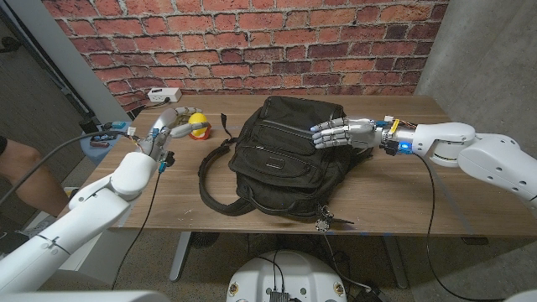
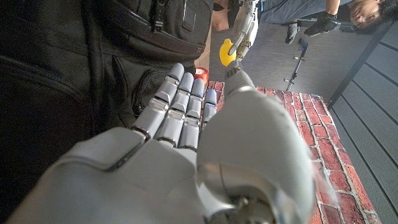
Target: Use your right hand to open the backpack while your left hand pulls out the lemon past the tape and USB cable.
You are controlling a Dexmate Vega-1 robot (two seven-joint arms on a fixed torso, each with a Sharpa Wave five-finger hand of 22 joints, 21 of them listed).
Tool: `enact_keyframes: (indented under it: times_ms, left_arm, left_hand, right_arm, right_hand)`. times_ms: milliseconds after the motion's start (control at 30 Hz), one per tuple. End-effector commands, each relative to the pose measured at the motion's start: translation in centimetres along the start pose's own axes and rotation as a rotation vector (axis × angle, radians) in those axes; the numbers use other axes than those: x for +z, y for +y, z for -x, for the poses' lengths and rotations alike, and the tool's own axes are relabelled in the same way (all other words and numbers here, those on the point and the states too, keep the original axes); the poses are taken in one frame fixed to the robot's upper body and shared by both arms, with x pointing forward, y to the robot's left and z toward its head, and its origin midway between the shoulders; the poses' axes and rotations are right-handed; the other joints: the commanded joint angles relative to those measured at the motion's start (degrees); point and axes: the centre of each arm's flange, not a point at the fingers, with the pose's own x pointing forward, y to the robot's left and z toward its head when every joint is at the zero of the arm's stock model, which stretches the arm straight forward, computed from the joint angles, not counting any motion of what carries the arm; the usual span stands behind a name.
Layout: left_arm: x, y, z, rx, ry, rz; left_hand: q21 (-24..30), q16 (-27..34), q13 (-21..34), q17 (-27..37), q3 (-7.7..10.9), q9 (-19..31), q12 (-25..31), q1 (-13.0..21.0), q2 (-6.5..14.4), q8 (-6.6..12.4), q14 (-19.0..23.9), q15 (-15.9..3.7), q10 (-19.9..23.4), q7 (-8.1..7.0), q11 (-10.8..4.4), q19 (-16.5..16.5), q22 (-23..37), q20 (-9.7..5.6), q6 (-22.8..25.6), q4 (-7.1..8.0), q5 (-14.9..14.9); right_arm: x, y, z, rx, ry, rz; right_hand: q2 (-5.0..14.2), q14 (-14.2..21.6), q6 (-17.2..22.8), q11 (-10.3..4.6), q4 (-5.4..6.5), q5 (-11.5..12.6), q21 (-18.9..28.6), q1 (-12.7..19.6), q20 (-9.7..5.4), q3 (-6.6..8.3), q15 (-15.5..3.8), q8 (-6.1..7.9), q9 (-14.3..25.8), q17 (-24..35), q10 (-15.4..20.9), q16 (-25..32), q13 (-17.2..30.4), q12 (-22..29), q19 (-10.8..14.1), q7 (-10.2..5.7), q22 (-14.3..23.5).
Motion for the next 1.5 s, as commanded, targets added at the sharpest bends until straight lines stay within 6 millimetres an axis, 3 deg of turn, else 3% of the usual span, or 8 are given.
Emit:
enact_keyframes:
  times_ms: [33,467,933,1500]
  left_arm:
    - [-0.3,-0.1,0.4,0.038,-0.002,0.033]
    - [-0.5,-0.4,0.2,0.06,-0.018,0.065]
    - [-0.8,-0.6,-0.5,0.081,-0.035,0.087]
    - [-1.3,1.5,-0.1,0.031,0.042,-0.001]
  left_hand:
    - [0.4,0.0,11.8,0.2,0.3,0.1,0.2,3.8,4.2,0.26,-0.2,0.06,0.1,0.13,-0.05,-0.4,0.2,0.05,0.3,-0.08,0.2]
    - [0.7,-0.1,11.9,0.2,0.33,0.2,0.3,3.5,4.2,0.27,-0.1,0.04,0.2,0.12,-0.14,-0.4,0.1,0.02,0.5,-0.02,0.2]
    - [0.9,-0.3,11.8,0.1,0.32,0.3,0.2,2.9,4.4,0.19,-0.1,0.11,0.2,0.21,-0.19,-0.6,0.0,0.01,0.4,0.29,0.3]
    - [1.3,-0.3,11.8,0.2,0.63,0.5,0.2,3.0,4.7,0.22,0.2,0.12,0.5,0.28,0.04,-0.6,-0.1,0.1,0.6,0.05,0.4]
  right_arm:
    - [0.2,-1.4,1.4,-0.098,-0.088,0.027]
    - [-0.4,-2.6,2.4,-0.185,-0.16,0.034]
    - [-1.2,-3.9,1.9,-0.268,-0.261,0.04]
    - [-4.0,-7.2,1.6,-0.465,-0.434,0.009]
  right_hand:
    - [0.14,0.4,1.0,-1.0,0.38,0.2,-0.2,-1.5,-0.81,-0.37,-0.84,0.65,0.0,0.3,0.7,0.5,0.3,0.0,0.6,-1.03,0.2]
    - [0.52,0.9,1.8,-2.26,0.81,0.1,-0.1,-2.6,-2.05,-0.56,-2.2,1.07,-0.1,0.5,1.7,1.2,0.3,0.2,1.1,-1.78,0.3]
    - [0.89,1.8,2.3,-3.51,0.97,0.1,0.0,-3.3,-2.91,-0.5,-3.14,1.26,-0.2,0.2,2.4,1.5,0.2,0.3,1.7,-2.35,0.4]
    - [1.13,2.0,2.2,-4.9,1.12,0.1,0.0,-4.1,-4.15,-0.48,-4.7,1.16,-0.3,-0.1,3.0,1.4,0.3,0.3,1.9,-3.72,0.5]
